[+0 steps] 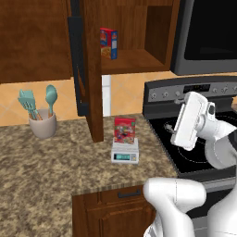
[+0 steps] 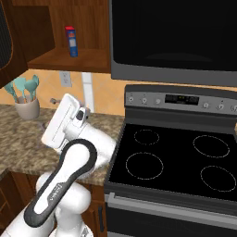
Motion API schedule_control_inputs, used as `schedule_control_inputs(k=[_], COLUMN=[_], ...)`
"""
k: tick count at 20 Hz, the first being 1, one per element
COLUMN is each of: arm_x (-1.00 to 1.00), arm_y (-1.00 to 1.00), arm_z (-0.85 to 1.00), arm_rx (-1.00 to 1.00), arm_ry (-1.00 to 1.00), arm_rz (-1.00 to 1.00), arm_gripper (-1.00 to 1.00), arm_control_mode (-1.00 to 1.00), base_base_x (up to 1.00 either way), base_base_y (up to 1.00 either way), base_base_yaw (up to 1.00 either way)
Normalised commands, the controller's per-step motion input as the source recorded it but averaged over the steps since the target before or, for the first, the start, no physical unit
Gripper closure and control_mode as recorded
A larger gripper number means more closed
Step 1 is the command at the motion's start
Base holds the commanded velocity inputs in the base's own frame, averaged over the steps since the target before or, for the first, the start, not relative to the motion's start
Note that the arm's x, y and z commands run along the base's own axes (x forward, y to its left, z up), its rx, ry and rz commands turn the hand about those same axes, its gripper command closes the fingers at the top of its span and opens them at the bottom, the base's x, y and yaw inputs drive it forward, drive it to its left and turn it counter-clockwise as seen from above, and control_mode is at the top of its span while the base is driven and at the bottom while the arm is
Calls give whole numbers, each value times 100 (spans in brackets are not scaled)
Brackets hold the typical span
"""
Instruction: Pick the cereal and place it on the digital scale for weighing, and close the cabinet.
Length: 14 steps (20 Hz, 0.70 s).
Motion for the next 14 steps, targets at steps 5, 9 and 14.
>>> schedule_control_inputs(k=[5, 9, 14], arm_x=[-100, -100, -100], arm_y=[32, 38, 75], arm_z=[81, 60, 19], arm_rx=[-3, -2, 0], arm_ry=[-17, -18, -18], arm_rz=[-18, -23, -34], arm_gripper=[-100, -100, -100], arm_control_mode=[-100, -100, -100], base_base_x=[0, 0, 0], base_base_y=[0, 0, 0], base_base_yaw=[0, 0, 0])
